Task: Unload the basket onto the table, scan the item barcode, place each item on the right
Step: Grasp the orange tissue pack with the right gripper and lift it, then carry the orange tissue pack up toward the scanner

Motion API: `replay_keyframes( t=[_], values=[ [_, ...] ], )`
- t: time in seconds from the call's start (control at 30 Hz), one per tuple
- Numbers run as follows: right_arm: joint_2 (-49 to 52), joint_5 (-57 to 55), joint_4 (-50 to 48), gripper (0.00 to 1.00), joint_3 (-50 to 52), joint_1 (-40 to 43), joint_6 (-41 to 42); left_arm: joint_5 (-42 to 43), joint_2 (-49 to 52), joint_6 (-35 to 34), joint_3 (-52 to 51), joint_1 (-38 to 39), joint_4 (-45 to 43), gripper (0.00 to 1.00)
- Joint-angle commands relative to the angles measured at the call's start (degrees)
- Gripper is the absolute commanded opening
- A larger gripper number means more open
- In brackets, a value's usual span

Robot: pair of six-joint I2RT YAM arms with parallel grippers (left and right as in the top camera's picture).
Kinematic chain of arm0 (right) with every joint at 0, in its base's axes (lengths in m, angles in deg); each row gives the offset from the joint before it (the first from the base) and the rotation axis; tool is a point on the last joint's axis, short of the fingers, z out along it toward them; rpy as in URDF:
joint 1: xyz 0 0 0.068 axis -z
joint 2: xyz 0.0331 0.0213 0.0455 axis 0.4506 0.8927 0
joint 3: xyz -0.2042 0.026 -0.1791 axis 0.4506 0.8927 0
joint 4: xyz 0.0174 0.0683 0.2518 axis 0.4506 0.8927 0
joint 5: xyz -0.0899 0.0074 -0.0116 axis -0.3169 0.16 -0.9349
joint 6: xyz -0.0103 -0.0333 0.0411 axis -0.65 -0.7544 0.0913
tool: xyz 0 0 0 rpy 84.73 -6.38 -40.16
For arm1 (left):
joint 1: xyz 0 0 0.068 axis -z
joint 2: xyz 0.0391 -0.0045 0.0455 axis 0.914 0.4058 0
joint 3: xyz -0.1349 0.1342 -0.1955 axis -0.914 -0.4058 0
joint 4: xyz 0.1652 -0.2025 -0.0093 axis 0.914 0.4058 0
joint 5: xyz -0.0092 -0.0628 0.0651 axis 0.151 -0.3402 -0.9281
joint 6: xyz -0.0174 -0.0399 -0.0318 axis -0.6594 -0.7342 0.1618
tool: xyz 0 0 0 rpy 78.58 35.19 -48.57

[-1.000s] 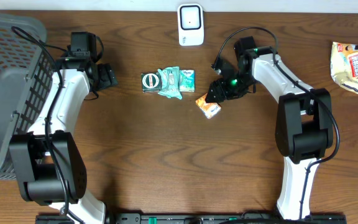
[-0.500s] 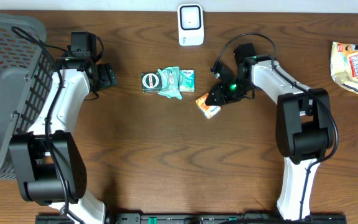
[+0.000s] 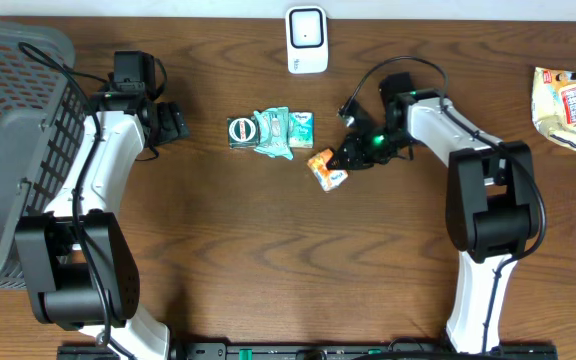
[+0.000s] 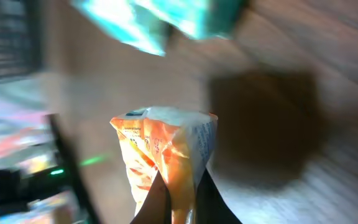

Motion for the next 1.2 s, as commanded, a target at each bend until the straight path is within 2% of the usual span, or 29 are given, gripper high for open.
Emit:
replay_keyframes(
  t=[0.0, 0.73, 0.97, 1.17],
  values=[
    [0.2, 14.4, 0.0, 0.01, 0.2, 3.2, -4.8, -0.3, 0.0, 0.8, -0.3, 0.0, 0.0, 0.98],
    [0.2, 36.9, -5.2, 0.01, 0.2, 5.4, -4.4, -0.3, 0.0, 0.8, -0.3, 0.0, 0.0, 0.98],
    [0.2, 38.6, -7.9, 0.01, 0.2, 5.3, -1.5, -0.3, 0.0, 0.8, -0.3, 0.0, 0.0, 0.98],
    [0.2, 38.6, -13.2, 0.01, 0.2, 5.4, 5.2, -0.3, 0.0, 0.8, -0.3, 0.0, 0.0, 0.98]
  ],
)
